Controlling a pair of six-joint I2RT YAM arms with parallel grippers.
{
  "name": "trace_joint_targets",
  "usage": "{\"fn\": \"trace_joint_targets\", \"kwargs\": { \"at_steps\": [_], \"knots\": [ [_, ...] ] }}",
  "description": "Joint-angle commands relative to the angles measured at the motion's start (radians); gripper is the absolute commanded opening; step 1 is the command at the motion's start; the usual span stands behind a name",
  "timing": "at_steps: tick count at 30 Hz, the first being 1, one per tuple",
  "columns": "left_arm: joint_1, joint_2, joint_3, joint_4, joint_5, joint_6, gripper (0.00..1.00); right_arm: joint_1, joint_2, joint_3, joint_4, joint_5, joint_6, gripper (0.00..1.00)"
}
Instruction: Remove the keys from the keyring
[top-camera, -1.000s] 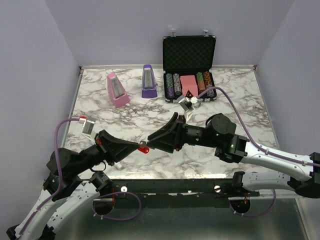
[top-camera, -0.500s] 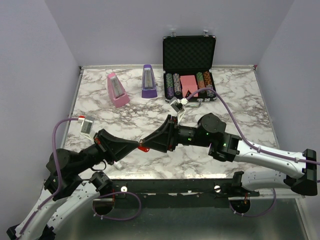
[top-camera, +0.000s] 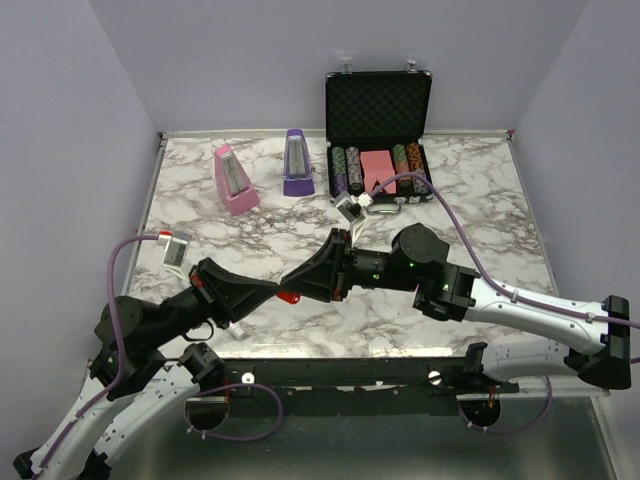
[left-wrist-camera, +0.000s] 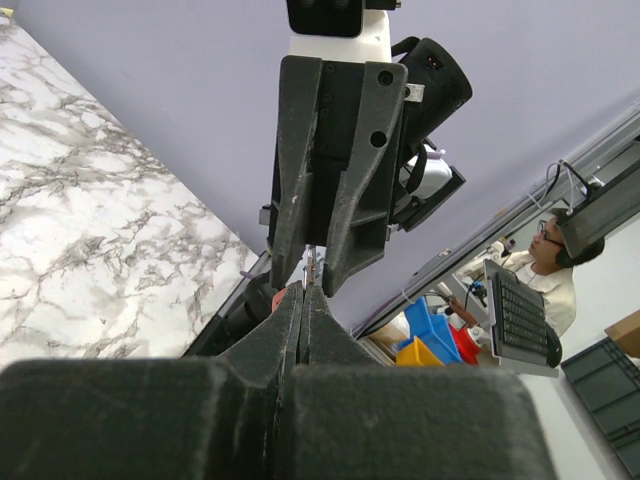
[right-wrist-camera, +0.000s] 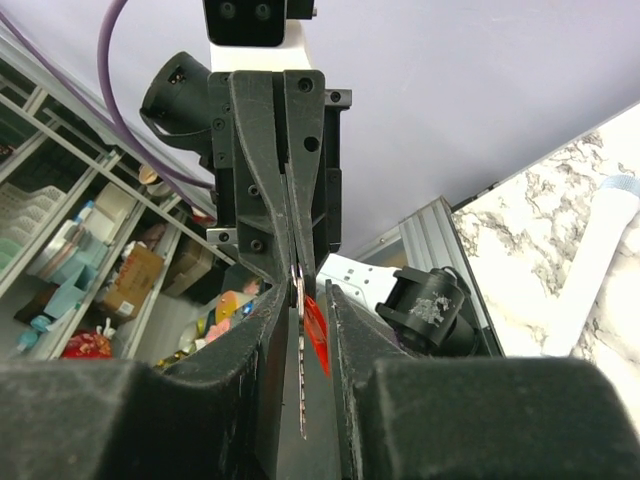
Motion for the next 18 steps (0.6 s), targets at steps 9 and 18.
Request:
{"fn": "trace_joint_targets", "kwargs": {
  "at_steps": [9, 18],
  "knots": [
    [-0.002, 0.011, -0.003, 0.008, -0.019, -0.001, 0.00, 0.007, 0.008, 0.015, 0.028, -0.034, -0.007, 0.09],
    [0.000, 0.002, 0.112, -0.182, -0.063, 0.105, 0.72, 0.007, -0.028, 0.008, -0.005, -0.026, -0.021, 0.01]
  ]
}}
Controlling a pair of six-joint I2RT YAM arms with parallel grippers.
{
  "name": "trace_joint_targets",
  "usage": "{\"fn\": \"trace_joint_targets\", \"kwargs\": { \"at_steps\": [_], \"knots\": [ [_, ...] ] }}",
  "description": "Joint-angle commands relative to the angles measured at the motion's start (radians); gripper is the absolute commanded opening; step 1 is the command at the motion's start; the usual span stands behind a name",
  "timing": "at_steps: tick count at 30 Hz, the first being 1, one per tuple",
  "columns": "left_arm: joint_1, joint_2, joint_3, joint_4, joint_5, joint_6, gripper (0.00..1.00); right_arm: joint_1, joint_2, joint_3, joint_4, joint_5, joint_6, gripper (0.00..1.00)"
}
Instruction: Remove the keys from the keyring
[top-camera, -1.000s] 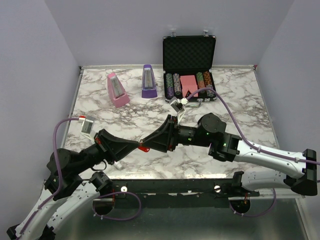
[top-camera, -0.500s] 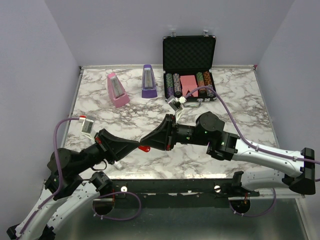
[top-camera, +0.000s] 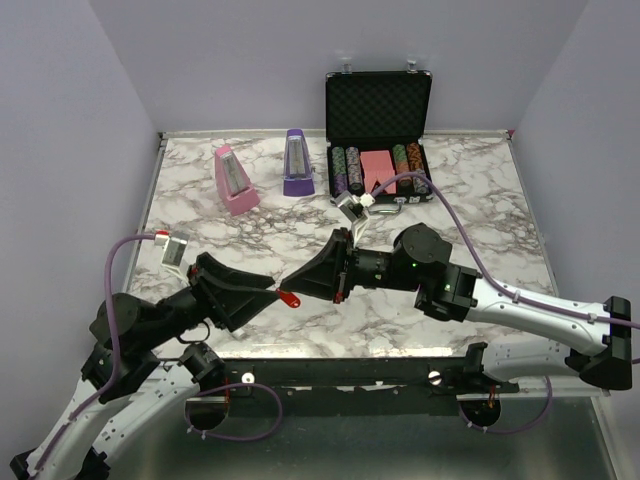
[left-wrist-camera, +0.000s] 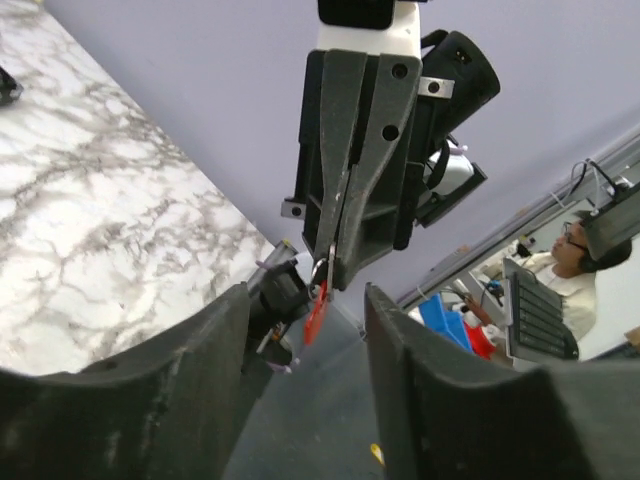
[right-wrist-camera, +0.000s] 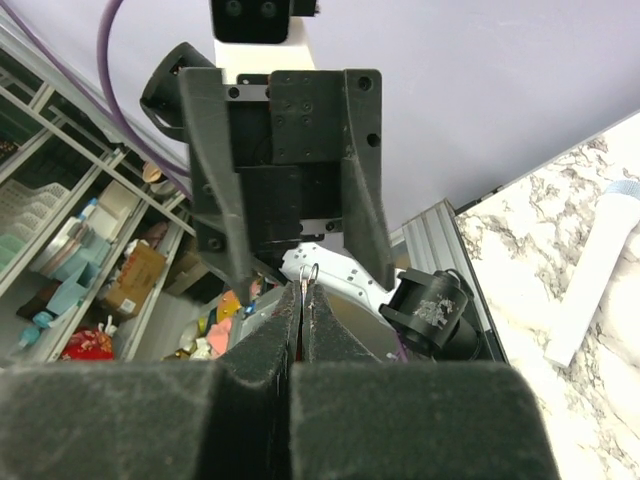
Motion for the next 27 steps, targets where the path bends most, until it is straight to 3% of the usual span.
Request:
{"fn": "trace_joint_targets", "kwargs": {
  "at_steps": [1, 6, 11, 14, 23, 27],
  "knots": [
    [-0.002, -0.023, 0.080, -0.119, -0.056, 0.077, 0.75, 0.008, -0.030, 0.008, -0.015, -0.015, -0.019, 0.01],
    [-0.002, -0.078, 0.060, -0.082, -0.071, 0.079, 0.76, 0.007, -0.031, 0.025, -0.024, -0.027, -0.022, 0.01],
    [-0.003, -0.096, 0.000, -0.003, -0.045, 0.049, 0.75, 0.008, 0.022, 0.132, -0.158, 0.008, -0.021, 0.01],
    [-0.002, -0.075, -0.024, 0.028, -0.021, 0.042, 0.75, 0.007, 0.035, 0.145, -0.132, -0.025, -0.009, 0.01],
    [-0.002, -0.087, -0.089, 0.177, 0.015, 0.006, 0.66, 0.007, 0.036, 0.100, -0.046, -0.058, 0.034, 0.01],
    [-0.002, -0.087, -0.101, 0.214, 0.027, -0.001, 0.52, 0.007, 0.038, 0.091, -0.017, -0.071, 0.050, 0.01]
  ]
}}
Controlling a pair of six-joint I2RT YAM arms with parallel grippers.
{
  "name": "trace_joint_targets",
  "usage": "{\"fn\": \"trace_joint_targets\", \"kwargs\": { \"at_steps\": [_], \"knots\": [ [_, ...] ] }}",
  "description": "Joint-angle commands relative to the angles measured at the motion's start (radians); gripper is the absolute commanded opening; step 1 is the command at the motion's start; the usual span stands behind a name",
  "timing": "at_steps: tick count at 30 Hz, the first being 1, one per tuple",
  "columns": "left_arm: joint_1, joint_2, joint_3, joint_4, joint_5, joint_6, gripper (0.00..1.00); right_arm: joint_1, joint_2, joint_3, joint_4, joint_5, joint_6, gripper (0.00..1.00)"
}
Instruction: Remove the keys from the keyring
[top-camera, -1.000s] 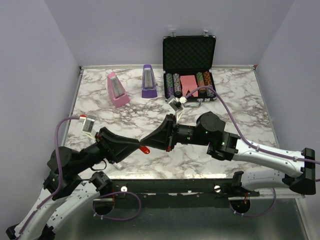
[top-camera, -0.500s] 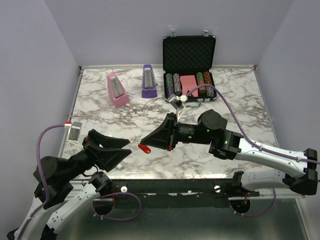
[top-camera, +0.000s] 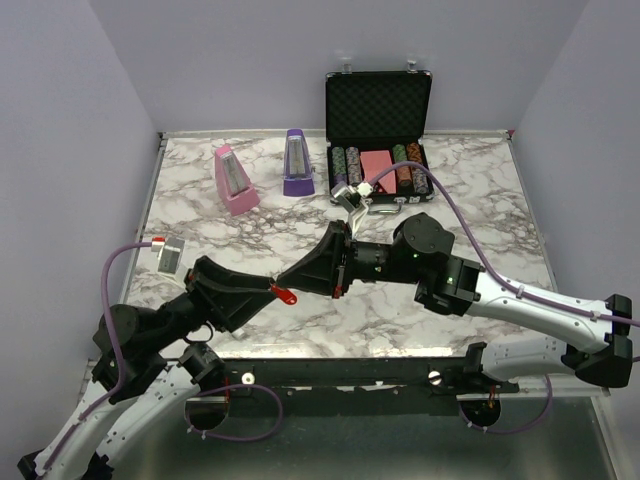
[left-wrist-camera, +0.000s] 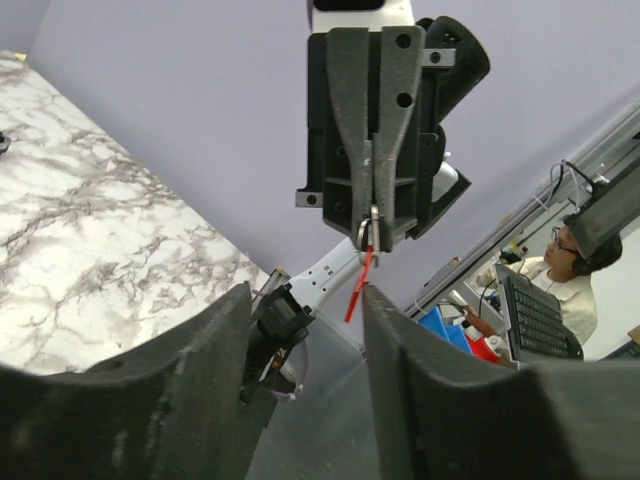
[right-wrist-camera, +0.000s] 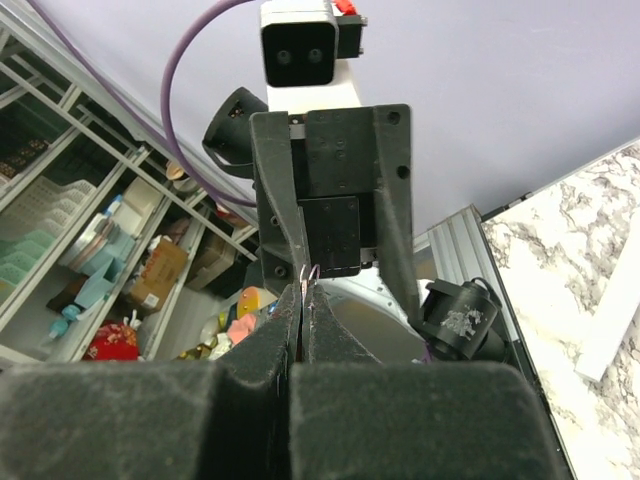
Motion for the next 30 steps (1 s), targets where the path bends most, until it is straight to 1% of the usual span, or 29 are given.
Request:
{"fn": "trace_joint_targets", "kwargs": {
  "at_steps": [1, 4, 7, 10, 14, 18, 21, 23, 27, 30],
  "knots": [
    [-0.003, -0.016, -0.014, 0.104, 0.039, -0.018, 0.50, 0.007, 0.013, -0.019, 0.055, -0.042, 0.022, 0.01],
    [-0.002, -0.022, -0.011, 0.108, 0.030, -0.015, 0.42, 0.007, 0.016, -0.014, 0.053, -0.055, 0.024, 0.01],
    [-0.002, -0.021, 0.005, 0.096, 0.023, -0.005, 0.39, 0.007, 0.020, -0.017, 0.059, -0.062, 0.028, 0.01],
    [-0.002, -0.018, 0.009, 0.094, 0.023, -0.004, 0.38, 0.007, 0.025, -0.022, 0.067, -0.070, 0.034, 0.01],
    [0.000, -0.016, 0.011, 0.090, 0.023, -0.002, 0.32, 0.007, 0.028, -0.023, 0.075, -0.082, 0.042, 0.01],
    [-0.002, -0.015, 0.012, 0.096, 0.026, -0.004, 0.31, 0.007, 0.033, -0.025, 0.079, -0.095, 0.048, 0.01],
    [-0.002, -0.010, 0.018, 0.096, 0.033, 0.005, 0.27, 0.007, 0.039, -0.023, 0.081, -0.102, 0.053, 0.01],
    [-0.003, -0.007, 0.024, 0.094, 0.044, 0.013, 0.21, 0.007, 0.040, -0.025, 0.081, -0.108, 0.056, 0.01],
    [-0.002, -0.004, 0.038, 0.068, 0.065, 0.034, 0.01, 0.008, 0.043, -0.020, 0.073, -0.118, 0.053, 0.01],
    [-0.003, -0.007, 0.061, 0.006, 0.082, 0.065, 0.00, 0.007, 0.048, -0.003, 0.037, -0.133, 0.045, 0.01]
  ]
}}
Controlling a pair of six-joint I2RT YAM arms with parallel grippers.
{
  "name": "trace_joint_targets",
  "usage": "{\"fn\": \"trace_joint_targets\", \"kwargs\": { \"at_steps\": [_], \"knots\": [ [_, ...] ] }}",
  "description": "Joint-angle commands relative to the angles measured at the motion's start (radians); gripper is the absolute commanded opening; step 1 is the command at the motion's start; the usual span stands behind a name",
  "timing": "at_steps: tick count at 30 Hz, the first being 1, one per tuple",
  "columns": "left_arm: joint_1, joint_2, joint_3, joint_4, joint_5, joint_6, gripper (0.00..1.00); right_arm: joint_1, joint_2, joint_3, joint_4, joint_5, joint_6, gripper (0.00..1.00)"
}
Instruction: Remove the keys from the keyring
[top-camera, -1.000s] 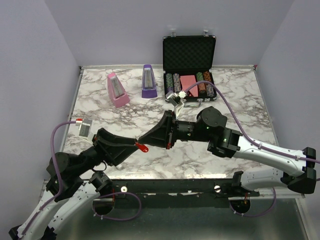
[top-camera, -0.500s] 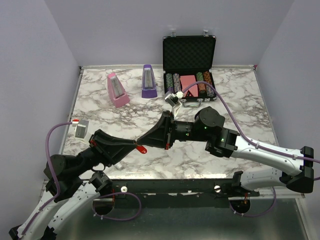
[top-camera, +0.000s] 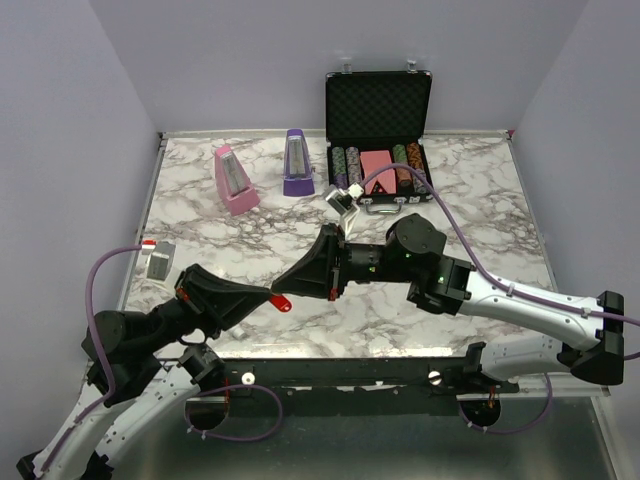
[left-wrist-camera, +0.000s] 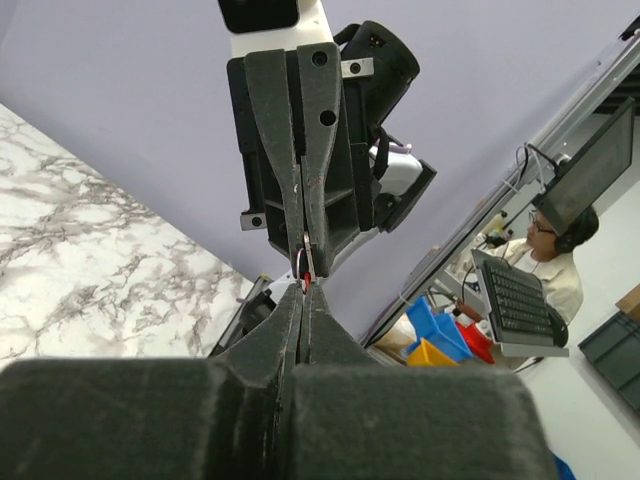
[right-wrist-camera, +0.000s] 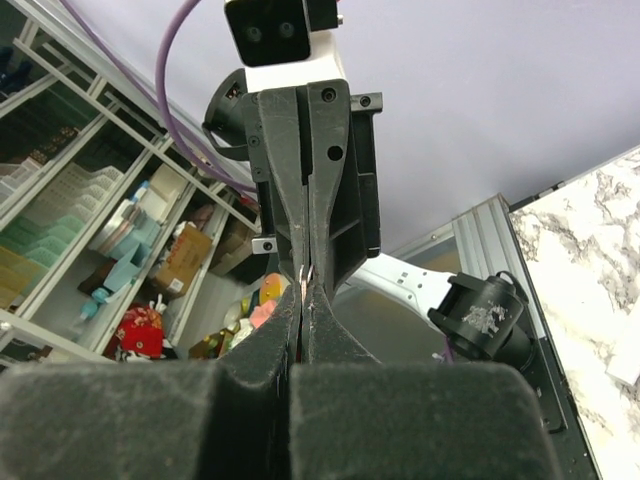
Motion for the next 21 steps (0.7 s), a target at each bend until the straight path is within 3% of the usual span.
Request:
{"fn": "trace_joint_targets", "kwargs": {
  "at_steps": [1, 8, 13, 21],
  "knots": [
    [0.000, 0.005, 0.061, -0.099, 0.027, 0.071, 0.00, 0.007, 0.018, 0.015, -0.054, -0.067, -0.009, 0.01],
    [-0.002, 0.037, 0.199, -0.412, 0.038, 0.209, 0.00, 0.008, 0.022, 0.074, -0.291, -0.064, -0.085, 0.01],
    [0.000, 0.121, 0.317, -0.602, 0.078, 0.319, 0.00, 0.008, 0.045, 0.107, -0.367, -0.108, -0.112, 0.01],
    [0.000, 0.180, 0.349, -0.678, 0.176, 0.399, 0.00, 0.007, 0.073, 0.117, -0.381, -0.138, -0.117, 0.01]
  ]
}}
